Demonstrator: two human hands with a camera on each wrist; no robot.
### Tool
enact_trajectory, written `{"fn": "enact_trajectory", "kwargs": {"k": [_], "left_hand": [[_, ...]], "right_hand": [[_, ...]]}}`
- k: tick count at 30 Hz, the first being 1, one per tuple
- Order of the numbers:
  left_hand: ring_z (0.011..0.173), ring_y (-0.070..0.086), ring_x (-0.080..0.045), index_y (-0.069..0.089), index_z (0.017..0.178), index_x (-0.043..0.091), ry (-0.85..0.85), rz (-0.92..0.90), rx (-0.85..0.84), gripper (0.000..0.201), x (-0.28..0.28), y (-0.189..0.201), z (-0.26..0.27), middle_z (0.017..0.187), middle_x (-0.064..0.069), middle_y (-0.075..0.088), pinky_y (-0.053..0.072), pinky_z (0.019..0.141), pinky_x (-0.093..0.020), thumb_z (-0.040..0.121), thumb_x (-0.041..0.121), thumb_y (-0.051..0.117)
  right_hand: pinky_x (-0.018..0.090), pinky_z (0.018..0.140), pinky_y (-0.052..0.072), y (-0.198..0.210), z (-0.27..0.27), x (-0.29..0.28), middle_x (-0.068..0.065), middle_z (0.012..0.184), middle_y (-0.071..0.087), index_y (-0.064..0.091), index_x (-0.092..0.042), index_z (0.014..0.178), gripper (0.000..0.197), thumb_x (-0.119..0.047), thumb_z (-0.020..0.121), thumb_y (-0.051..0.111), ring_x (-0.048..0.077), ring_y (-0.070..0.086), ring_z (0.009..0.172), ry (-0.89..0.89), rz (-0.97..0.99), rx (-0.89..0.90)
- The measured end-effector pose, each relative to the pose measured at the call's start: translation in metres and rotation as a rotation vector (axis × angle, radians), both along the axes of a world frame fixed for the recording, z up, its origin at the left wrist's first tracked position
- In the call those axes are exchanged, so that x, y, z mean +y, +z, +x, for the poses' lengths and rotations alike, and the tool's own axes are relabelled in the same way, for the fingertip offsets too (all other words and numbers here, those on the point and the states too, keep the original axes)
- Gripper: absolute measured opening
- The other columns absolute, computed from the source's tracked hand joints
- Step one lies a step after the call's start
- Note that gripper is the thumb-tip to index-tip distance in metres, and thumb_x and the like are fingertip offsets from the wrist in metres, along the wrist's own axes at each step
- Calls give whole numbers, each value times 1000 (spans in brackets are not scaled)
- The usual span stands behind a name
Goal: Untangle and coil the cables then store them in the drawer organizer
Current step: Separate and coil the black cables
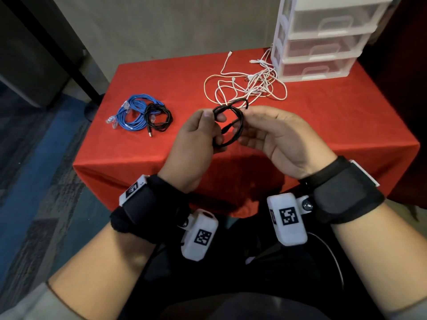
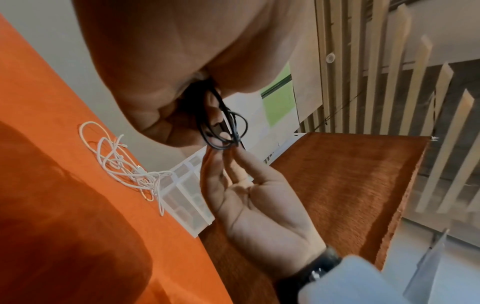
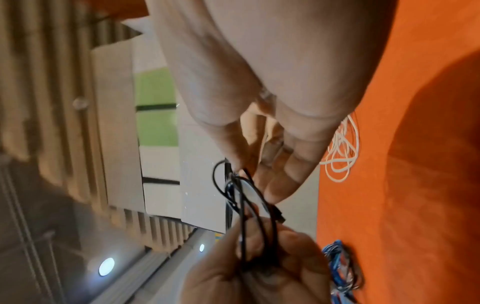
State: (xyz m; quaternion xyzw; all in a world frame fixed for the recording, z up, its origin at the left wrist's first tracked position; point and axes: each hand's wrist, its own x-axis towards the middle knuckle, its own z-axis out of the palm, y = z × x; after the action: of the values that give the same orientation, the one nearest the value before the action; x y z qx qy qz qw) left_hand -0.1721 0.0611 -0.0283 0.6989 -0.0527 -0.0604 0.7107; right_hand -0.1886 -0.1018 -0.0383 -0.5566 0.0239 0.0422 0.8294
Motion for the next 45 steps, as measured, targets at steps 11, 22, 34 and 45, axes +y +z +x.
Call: {"fn": "enact_trajectory", "kwargs": {"k": [11, 22, 34, 45], "left_hand": [[64, 48, -11, 63, 99, 13, 58, 20, -148, 32, -11, -1, -5, 66, 5, 44, 49, 64, -34, 111, 20, 35], [66, 48, -16, 63, 92, 15, 51, -12, -120, 31, -4, -6, -2, 63, 12, 48, 47, 75, -46, 109, 23, 38], [64, 57, -6, 60, 99, 10, 99, -213, 51, 29, 1, 6, -2, 67, 4, 47, 60, 80, -36, 110, 24, 37], [94, 67, -16, 64, 103, 10, -25, -380, 131, 19, -10, -7, -12, 97, -1, 70, 58, 89, -35, 106, 14, 46]], "right_hand": [[26, 70, 41, 5, -6, 1, 6, 88, 67, 66, -15, 100, 17, -3, 90, 68, 10, 56, 74, -76, -159, -155], [32, 71, 43, -2, -11, 1, 6, 90, 58, 56, -4, 124, 34, -2, 91, 64, 14, 52, 80, 97, -146, -163], [44, 63, 52, -14, 1, -3, 2, 68, 66, 74, -19, 83, 10, -19, 92, 70, 23, 62, 63, -244, -766, -227], [24, 80, 54, -8, -6, 19, 6, 91, 74, 71, -1, 114, 20, -8, 98, 63, 13, 69, 84, -133, 18, 81]]}}
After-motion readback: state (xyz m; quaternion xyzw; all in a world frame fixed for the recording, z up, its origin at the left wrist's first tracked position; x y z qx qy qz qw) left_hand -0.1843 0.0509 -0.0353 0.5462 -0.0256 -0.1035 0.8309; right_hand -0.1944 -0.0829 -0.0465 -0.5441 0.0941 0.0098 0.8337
